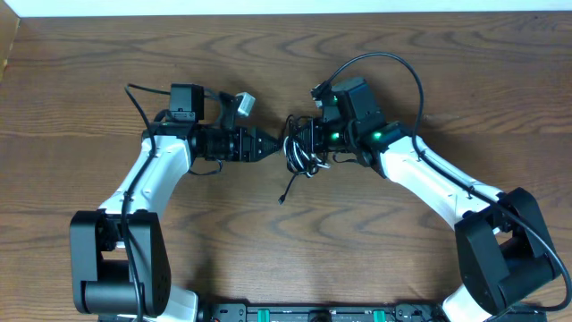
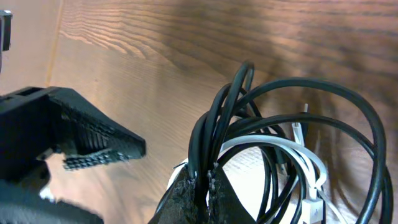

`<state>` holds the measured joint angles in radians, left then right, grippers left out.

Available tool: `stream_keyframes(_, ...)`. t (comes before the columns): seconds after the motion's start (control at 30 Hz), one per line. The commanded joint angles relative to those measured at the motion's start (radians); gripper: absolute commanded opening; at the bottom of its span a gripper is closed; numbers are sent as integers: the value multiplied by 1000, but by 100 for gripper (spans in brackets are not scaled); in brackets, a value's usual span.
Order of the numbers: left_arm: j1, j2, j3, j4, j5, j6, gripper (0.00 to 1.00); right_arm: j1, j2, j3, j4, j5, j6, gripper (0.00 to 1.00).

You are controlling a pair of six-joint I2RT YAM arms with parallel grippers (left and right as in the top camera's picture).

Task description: Untangle cables

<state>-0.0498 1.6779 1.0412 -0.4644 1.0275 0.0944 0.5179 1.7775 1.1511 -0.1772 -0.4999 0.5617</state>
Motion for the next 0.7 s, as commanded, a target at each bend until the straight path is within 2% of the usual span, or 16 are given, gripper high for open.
stream_keyframes(0.0,-15,2,-7,-2,79,89,62,0,-10,14,22,-79,67,1)
stream_keyframes(0.13,-42,2,-7,6,44,88,62,0,-10,14,64,-108,105,1)
stream_keyframes(0.3,-50,2,-7,26,-42,31,61,-2,-10,14,109,-153,134,1)
stream_keyframes(0.37,-50,2,-7,29,-42,31,46,-1,-10,14,115,-177,134,1)
stream_keyframes(0.47,-50,2,-7,32,-42,31,8,-1,-10,14,114,-197,133,1)
stream_keyframes(0.67,-50,2,-7,32,-84,19,8,-25,-10,14,115,-228,132,1)
